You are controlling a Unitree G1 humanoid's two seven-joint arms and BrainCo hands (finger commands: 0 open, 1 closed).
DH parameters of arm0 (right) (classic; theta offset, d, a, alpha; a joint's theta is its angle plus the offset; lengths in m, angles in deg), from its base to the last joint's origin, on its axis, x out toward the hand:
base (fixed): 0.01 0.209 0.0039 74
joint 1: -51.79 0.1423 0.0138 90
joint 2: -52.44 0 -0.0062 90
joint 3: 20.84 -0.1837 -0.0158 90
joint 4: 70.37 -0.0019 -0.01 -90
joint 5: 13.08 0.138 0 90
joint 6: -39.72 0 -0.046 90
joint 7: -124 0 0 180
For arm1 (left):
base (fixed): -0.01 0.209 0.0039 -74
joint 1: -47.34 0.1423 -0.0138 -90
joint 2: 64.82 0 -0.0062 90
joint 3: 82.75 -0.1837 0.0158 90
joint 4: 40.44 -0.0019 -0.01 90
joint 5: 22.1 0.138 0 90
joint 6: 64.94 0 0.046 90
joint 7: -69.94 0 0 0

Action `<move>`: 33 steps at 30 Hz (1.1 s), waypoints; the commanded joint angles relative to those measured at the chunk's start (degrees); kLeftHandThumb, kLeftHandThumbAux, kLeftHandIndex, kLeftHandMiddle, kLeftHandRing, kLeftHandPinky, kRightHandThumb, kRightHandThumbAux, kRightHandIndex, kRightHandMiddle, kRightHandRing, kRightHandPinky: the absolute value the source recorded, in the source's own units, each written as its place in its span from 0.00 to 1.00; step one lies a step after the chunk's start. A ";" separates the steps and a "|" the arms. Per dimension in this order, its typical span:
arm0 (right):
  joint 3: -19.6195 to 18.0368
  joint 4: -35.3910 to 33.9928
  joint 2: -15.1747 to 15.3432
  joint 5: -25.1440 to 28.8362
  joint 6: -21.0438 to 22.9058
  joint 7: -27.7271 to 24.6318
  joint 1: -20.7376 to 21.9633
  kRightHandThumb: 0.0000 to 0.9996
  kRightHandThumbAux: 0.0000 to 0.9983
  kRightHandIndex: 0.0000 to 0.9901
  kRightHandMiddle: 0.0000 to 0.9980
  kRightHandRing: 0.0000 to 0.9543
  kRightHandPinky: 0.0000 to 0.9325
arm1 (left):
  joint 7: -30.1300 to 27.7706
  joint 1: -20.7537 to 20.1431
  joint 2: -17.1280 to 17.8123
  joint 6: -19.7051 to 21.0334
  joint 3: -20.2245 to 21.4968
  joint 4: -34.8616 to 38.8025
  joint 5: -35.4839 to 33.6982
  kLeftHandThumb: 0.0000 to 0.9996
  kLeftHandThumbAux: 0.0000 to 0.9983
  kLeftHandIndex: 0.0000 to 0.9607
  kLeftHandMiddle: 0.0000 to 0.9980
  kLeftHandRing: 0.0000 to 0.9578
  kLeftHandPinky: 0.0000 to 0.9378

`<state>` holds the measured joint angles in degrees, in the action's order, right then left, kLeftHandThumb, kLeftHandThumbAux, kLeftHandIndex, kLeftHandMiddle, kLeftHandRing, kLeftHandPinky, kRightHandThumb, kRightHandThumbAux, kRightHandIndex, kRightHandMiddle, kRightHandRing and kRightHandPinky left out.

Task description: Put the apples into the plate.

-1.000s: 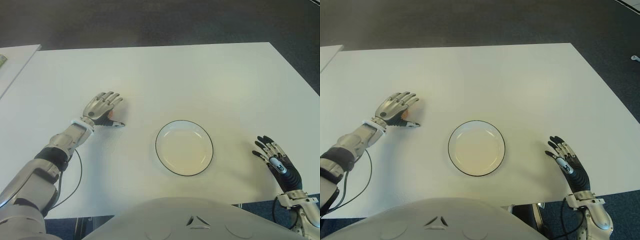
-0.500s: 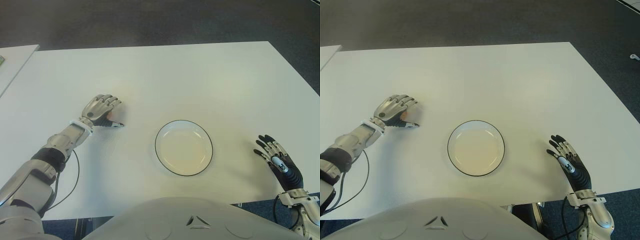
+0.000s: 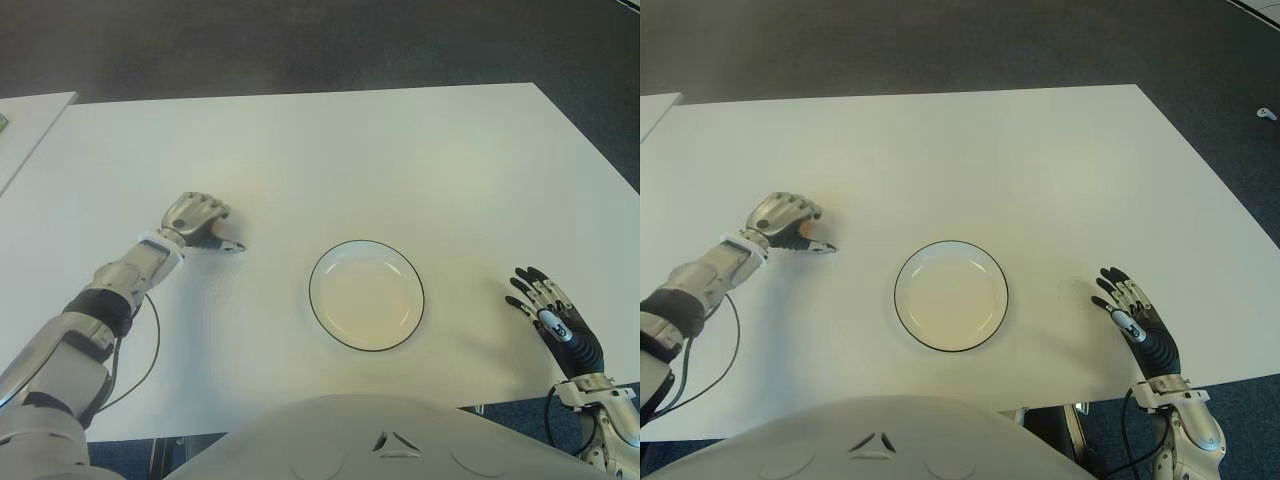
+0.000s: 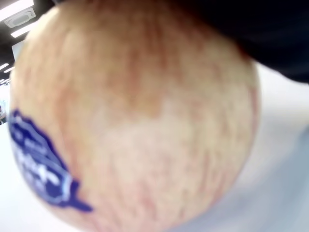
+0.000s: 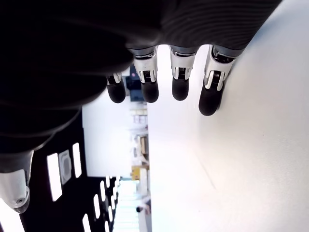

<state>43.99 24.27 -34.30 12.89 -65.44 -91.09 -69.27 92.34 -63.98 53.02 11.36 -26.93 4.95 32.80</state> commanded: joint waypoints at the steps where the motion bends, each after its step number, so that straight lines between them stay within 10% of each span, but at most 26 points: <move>1: -1.44 -3.14 0.60 1.10 2.63 1.25 -0.42 0.03 0.53 0.00 0.00 0.00 0.00 | -11.85 5.12 -2.21 4.75 0.91 -3.19 -3.90 0.85 0.66 0.44 0.51 0.73 0.74; 29: -1.90 -2.81 -1.85 1.21 2.95 4.24 1.60 0.09 0.56 0.02 0.02 0.01 0.05 | -16.52 8.83 -0.73 7.53 4.55 5.94 -7.89 0.85 0.67 0.44 0.51 0.76 0.73; 33: -1.89 -2.94 -2.38 1.15 2.85 5.06 1.84 0.10 0.56 0.03 0.03 0.02 0.08 | -15.12 9.38 -0.77 5.83 5.51 5.74 -8.87 0.97 0.66 0.46 0.52 0.60 0.49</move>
<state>42.23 21.36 -35.70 13.71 -63.34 -86.68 -67.71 79.37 -59.39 53.17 18.79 -20.01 12.97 24.47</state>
